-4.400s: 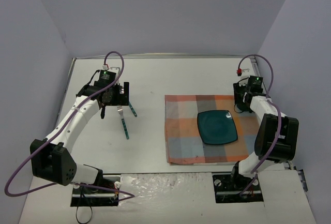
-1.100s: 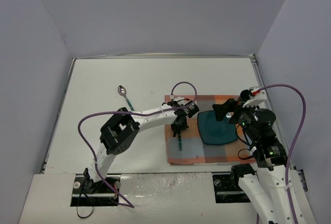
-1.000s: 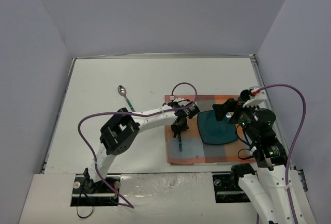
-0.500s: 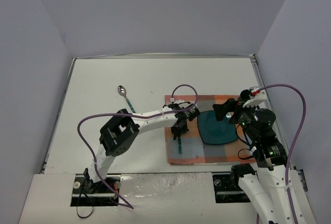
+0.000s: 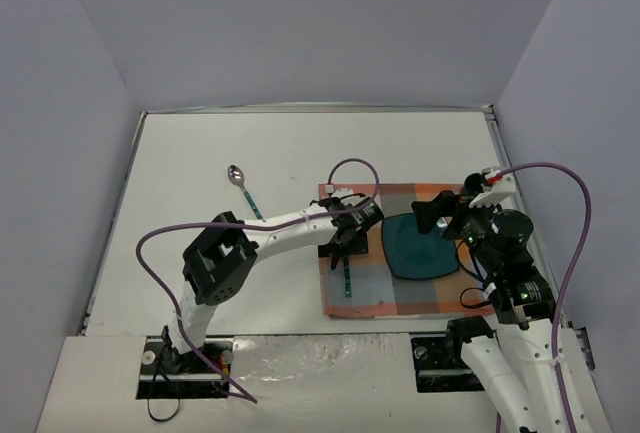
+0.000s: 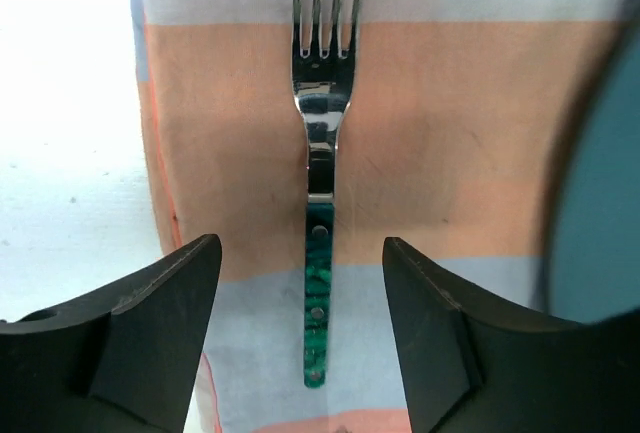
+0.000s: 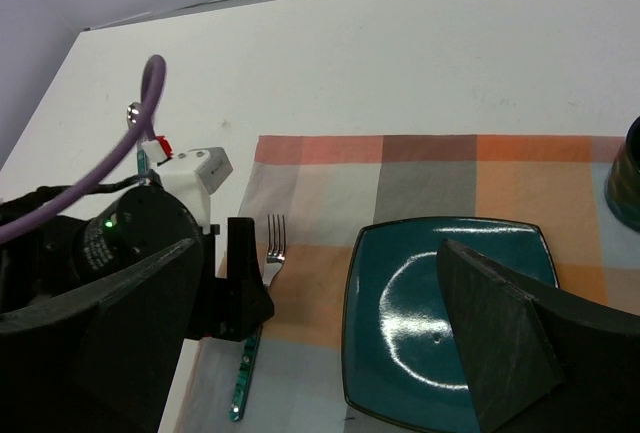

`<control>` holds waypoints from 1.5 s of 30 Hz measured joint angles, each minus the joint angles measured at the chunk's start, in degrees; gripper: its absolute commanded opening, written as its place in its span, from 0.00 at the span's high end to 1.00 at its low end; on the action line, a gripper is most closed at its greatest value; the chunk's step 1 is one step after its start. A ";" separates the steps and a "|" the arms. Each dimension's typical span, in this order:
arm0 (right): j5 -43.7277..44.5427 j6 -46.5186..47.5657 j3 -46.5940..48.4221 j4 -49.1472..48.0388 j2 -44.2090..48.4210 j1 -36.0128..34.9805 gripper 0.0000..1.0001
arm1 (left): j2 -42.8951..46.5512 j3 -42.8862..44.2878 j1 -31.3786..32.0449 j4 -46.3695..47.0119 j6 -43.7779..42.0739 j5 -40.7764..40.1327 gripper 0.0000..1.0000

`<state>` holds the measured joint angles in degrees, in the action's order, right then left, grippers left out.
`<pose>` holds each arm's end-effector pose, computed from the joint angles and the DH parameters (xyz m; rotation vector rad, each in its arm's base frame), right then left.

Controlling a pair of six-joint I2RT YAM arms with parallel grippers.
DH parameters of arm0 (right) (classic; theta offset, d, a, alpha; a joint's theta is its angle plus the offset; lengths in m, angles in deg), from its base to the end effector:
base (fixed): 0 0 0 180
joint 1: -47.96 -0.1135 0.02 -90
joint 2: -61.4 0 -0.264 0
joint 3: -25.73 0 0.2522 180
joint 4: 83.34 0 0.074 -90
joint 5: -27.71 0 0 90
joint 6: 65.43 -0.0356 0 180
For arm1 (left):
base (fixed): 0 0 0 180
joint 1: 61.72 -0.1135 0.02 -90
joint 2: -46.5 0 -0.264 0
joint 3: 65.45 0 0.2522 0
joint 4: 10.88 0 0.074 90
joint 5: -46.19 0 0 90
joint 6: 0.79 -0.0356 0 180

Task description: Set the dinner table for one person

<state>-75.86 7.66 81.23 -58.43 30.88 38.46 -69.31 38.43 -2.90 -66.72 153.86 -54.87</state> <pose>0.1266 0.0297 0.3542 -0.0860 1.5936 0.5460 0.2248 -0.3583 0.1982 -0.1934 2.7624 -0.3522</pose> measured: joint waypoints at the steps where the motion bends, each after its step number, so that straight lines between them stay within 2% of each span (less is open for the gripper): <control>1: 0.06 0.16 0.00 0.03 0.00 0.00 0.00 | 0.71 -0.01 0.00 -0.16 -0.06 -0.30 0.18; 5: 0.18 0.69 0.11 0.42 -0.26 0.00 0.00 | 5.20 -0.01 -0.12 -2.15 -2.46 -3.70 0.11; 10: 0.19 1.24 0.71 0.67 -1.80 0.00 0.00 | 12.10 0.26 -3.03 -5.08 -6.21 -8.32 0.11; 14: 0.16 1.85 1.14 0.69 -3.30 0.00 0.00 | 15.81 -2.32 -11.56 -4.73 -9.08 -8.78 0.15; 17: 0.13 2.20 1.58 0.69 -4.21 0.00 0.00 | 15.95 -5.74 -20.42 -3.58 -11.20 -8.45 0.19; 21: 0.10 2.49 1.86 0.71 -4.57 0.00 0.00 | 13.06 -7.47 -29.06 -3.02 -13.60 -7.76 0.24; 26: 0.10 2.89 1.88 0.75 -4.55 0.00 0.00 | 6.27 -5.10 -34.91 -1.34 -16.23 -5.01 0.30; 32: 0.10 3.22 1.86 1.07 -4.57 0.00 0.00 | -1.54 -1.54 -40.29 1.09 -17.87 -0.94 0.49; 35: 0.10 3.33 1.86 1.12 -4.57 0.00 0.00 | -3.26 0.45 -41.80 1.44 -18.23 -0.32 0.61; 37: 0.12 3.33 1.86 1.12 -4.58 0.00 0.00 | -4.19 1.42 -42.20 2.05 -18.46 0.25 0.75; 39: 0.12 3.33 1.86 1.12 -4.59 0.00 0.00 | -4.68 1.98 -42.23 2.54 -18.50 0.79 0.84; 43: 0.12 3.31 1.86 1.12 -4.59 0.00 0.00 | -4.73 1.62 -41.94 3.85 -18.10 1.43 0.96; 45: 0.12 3.32 1.86 1.12 -4.59 0.00 0.00 | -3.75 -0.20 -41.69 5.34 -17.53 1.61 0.99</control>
<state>-75.74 10.98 83.08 -57.30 26.29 38.46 -73.06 38.23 -44.58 -61.37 136.33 -53.26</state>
